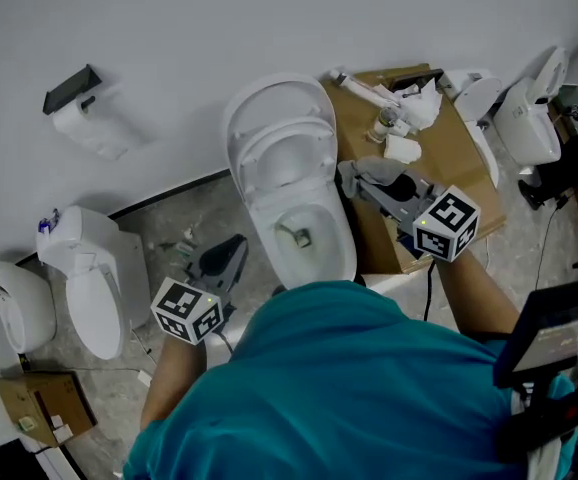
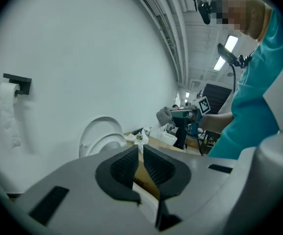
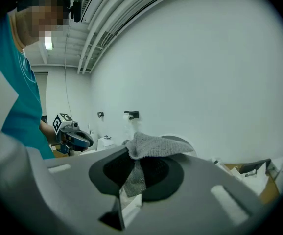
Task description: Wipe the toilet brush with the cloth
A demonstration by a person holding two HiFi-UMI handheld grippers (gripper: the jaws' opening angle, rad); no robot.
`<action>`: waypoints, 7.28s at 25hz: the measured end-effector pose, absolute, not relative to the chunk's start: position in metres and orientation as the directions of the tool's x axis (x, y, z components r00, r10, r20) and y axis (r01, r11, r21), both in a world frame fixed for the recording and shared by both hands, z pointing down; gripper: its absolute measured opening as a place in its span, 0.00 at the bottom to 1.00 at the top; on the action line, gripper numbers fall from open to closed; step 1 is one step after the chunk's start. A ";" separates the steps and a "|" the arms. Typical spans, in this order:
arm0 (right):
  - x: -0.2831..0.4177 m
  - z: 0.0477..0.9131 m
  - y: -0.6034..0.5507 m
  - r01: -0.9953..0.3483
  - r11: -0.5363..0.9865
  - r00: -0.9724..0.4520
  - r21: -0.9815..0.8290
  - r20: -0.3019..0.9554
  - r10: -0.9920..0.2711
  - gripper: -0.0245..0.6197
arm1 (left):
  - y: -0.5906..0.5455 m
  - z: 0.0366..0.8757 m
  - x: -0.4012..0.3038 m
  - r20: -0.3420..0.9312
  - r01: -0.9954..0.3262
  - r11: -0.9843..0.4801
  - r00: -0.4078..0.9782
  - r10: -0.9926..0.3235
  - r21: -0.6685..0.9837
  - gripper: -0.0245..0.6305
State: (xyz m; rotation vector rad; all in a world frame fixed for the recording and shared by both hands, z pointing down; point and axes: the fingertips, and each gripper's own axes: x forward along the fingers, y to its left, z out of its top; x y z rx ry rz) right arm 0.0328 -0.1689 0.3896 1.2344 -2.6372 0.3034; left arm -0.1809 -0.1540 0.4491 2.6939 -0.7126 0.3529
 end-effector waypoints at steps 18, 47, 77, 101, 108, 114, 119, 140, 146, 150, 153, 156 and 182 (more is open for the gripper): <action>0.115 0.488 -0.228 -0.647 0.746 -0.749 -0.160 0.318 -0.581 0.10 | -0.203 0.656 -0.097 0.825 -0.558 -0.829 0.457 -0.333 -0.025 0.33; 0.132 0.696 -0.231 -0.648 0.690 -0.757 -0.322 0.376 -0.535 0.10 | -0.266 1.041 -0.103 0.969 -0.411 -0.879 -0.044 -0.245 -0.241 0.39; 0.129 0.747 -0.214 -0.640 0.665 -0.766 -0.385 0.394 -0.509 0.10 | -0.217 1.134 -0.118 0.916 0.042 -0.955 -0.273 -0.295 -0.295 0.15; 0.107 0.688 -0.214 -0.639 0.690 -0.762 -0.340 0.402 -0.507 0.10 | -0.219 0.968 -0.125 0.930 -0.263 -0.909 0.088 -0.358 -0.325 0.13; 0.101 0.629 -0.213 -0.648 0.705 -0.752 -0.287 0.385 -0.535 0.10 | -0.221 0.880 -0.126 0.906 -0.341 -0.883 0.162 -0.392 -0.322 0.13; 0.104 0.566 -0.208 -0.656 0.721 -0.740 -0.224 0.382 -0.554 0.10 | -0.220 0.781 -0.140 0.861 -0.416 -0.835 0.196 -0.468 -0.360 0.13; 0.111 0.512 -0.208 -0.663 0.728 -0.732 -0.176 0.359 -0.580 0.10 | -0.221 0.693 -0.154 0.810 -0.473 -0.784 0.216 -0.546 -0.402 0.13; 0.099 0.335 -0.213 -0.439 0.893 -0.881 0.097 0.150 -0.449 0.10 | -0.222 0.413 -0.098 0.521 -0.652 -0.547 0.261 -0.812 -0.526 0.13; 0.020 0.317 -0.190 -0.246 0.920 -0.912 0.307 0.248 -0.326 0.10 | -0.220 0.393 -0.084 0.498 -0.592 -0.636 0.406 -0.766 -0.495 0.13; -0.047 0.311 -0.174 -0.034 0.886 -0.904 0.462 0.364 -0.224 0.10 | -0.225 0.379 -0.085 0.497 -0.525 -0.691 0.481 -0.722 -0.496 0.13; -0.083 0.318 -0.165 0.115 0.833 -0.875 0.542 0.452 -0.173 0.10 | -0.228 0.372 -0.085 0.493 -0.476 -0.715 0.518 -0.698 -0.512 0.13; -0.104 0.328 -0.166 0.205 0.807 -0.841 0.554 0.522 -0.144 0.10 | -0.232 0.371 -0.086 0.491 -0.444 -0.725 0.537 -0.685 -0.526 0.13; -0.077 0.350 -0.208 0.154 0.817 -0.724 0.556 0.626 -0.290 0.10 | -0.237 0.369 -0.078 0.492 -0.422 -0.739 0.559 -0.668 -0.525 0.13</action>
